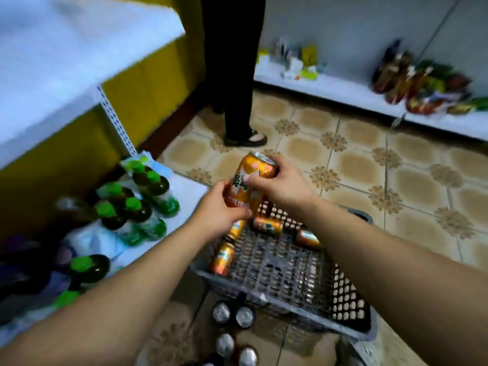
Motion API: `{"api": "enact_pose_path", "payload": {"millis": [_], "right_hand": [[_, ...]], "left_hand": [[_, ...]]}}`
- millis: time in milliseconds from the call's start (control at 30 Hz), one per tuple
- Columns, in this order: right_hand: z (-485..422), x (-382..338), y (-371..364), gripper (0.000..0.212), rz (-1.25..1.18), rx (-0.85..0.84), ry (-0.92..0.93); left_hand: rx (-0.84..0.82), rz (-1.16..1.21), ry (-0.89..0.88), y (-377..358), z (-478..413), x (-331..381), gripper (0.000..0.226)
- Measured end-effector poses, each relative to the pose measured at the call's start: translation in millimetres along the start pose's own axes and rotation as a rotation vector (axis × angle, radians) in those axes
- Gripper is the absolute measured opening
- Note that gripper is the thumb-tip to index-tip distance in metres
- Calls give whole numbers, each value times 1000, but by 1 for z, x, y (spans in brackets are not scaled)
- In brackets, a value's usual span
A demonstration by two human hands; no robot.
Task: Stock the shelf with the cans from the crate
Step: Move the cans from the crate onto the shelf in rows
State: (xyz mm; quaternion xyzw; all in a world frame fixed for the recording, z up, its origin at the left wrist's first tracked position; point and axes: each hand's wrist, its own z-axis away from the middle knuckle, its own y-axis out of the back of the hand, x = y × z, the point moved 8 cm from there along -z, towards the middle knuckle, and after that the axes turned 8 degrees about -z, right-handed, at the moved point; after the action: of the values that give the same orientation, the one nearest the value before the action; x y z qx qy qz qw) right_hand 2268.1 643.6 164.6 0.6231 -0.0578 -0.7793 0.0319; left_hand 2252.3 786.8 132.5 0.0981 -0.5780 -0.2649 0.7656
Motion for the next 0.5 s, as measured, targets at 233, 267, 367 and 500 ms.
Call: {"api": "enact_pose_path", "payload": {"millis": [233,267,367,500], "right_hand": [[108,-184,-102,81,103,-169,370],[128,-203,-119,81,104,-198,403],[179,-245,-170,81,103,-291,488],[246,-277,-239,77,80,-419,539]], "left_hand": [[194,-63,-113,159,151,55,90],[240,-79,-108,181,176,56,93],[339,-100,-99,235,244,55,105],[472,-197,-16,293,338,40,100]]}}
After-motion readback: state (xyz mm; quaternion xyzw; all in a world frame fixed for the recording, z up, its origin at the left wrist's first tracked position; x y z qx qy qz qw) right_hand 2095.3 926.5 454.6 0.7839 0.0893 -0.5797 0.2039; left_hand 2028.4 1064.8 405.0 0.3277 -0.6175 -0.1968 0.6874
